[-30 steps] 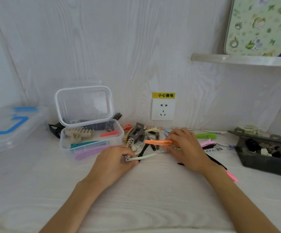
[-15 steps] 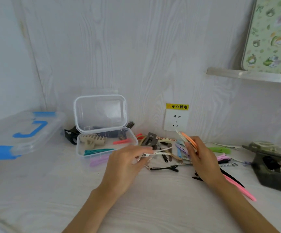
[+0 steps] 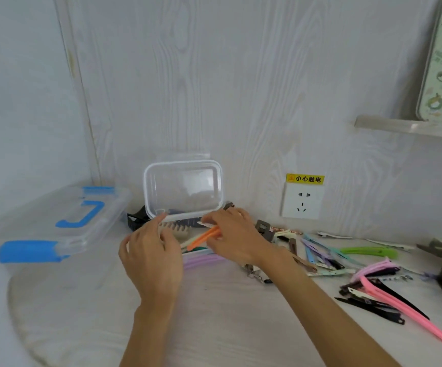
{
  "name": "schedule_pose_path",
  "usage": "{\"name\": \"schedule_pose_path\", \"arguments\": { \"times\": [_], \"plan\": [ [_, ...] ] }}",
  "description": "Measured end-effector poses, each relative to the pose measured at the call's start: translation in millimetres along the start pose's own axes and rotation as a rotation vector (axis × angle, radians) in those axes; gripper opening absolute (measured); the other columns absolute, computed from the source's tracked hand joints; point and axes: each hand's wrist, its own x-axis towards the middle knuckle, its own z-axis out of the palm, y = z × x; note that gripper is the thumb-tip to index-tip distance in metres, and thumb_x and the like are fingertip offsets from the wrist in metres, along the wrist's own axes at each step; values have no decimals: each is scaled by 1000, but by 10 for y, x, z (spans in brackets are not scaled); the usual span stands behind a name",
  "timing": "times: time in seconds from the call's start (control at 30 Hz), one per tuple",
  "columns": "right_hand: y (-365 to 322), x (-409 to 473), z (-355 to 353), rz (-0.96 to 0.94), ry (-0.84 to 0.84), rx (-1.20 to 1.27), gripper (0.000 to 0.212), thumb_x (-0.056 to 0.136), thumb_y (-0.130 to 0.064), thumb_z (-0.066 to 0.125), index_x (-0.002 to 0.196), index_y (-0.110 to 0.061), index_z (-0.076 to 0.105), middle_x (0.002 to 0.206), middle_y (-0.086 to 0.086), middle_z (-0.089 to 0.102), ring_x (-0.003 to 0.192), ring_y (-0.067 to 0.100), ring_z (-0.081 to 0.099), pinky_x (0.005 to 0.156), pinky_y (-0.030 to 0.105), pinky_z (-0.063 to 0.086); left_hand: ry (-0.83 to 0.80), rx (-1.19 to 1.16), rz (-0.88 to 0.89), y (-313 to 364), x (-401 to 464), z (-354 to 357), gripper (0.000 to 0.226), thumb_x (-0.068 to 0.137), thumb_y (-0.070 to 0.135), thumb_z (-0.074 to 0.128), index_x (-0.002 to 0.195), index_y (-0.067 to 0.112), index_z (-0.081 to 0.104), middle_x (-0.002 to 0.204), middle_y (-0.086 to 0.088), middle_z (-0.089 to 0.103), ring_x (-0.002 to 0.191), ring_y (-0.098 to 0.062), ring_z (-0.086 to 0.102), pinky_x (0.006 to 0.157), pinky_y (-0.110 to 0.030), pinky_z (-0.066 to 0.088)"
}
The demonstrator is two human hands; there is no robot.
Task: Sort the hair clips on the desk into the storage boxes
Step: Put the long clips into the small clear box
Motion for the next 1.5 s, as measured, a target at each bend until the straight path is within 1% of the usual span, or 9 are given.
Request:
{"name": "schedule_pose_path", "arguments": {
  "times": [0.07,0.2,0.4,0.57,0.77,0.97,1.17,1.37,1.5],
  "plan": [
    [-7,-17,-59,-12,12,78,38,83,-24,56,121,-26,56,119,-6,58,116,11,44,110,28,7,22,-29,45,25,-7,-17,33,84,3,47,110,12,66,104,-12,69,101,-34,58,99,-46,38],
    [225,-364,-315,-77,200,184,24,84,-17,59,103,-27,69,103,-10,67,98,2,54,94,19,36,18,-97,287,144,-109,3,33,80,17,43,106,16,63,102,-1,65,99,-20,51,93,-29,34],
    [983,-1188,-514,276,188,121,23,87,-34,59,109,-41,58,118,-15,59,118,10,49,94,24,37,-505,-14,723,370,-554,302,31,86,34,55,116,26,62,118,9,63,112,-8,54,93,-16,36],
    [1133,-1266,-351,426,-75,-184,110,55,-92,36,145,-30,21,152,-8,28,139,14,25,114,37,17,-839,225,822,247,-759,541,46,98,44,29,140,28,38,152,10,29,144,-8,8,110,-27,22],
    [1076,-1165,-219,199,-25,-278,62,78,-73,41,129,-37,47,129,-12,52,128,13,37,109,37,12,-694,198,859,289,-705,508,26,91,31,50,112,32,64,122,19,58,121,-7,43,87,-21,28],
    [1027,-1137,-359,123,39,-114,21,82,-42,63,102,-38,70,109,-16,62,102,7,44,82,20,25,-738,179,795,240,-688,491,52,90,36,46,140,30,35,142,14,40,130,-5,33,98,-22,29],
    [1006,-1178,-444,120,-92,-55,17,88,-37,59,98,-32,71,89,-7,64,88,11,46,74,29,36,-765,272,865,238,-693,547,51,91,56,35,132,29,49,136,17,47,130,-4,30,94,-24,27],
    [1021,-1197,-516,192,195,303,10,93,-26,53,93,-22,62,79,-8,67,80,18,61,74,36,47,-740,215,793,294,-656,553,22,90,42,50,103,34,66,104,19,63,107,-5,44,75,-22,30],
    [1096,-1203,-413,300,274,160,14,98,-29,41,99,-22,53,65,-8,51,62,14,49,57,30,37,-737,191,702,305,-606,443,25,85,41,59,109,36,62,99,19,65,101,-3,53,75,-21,37]
  ]
}}
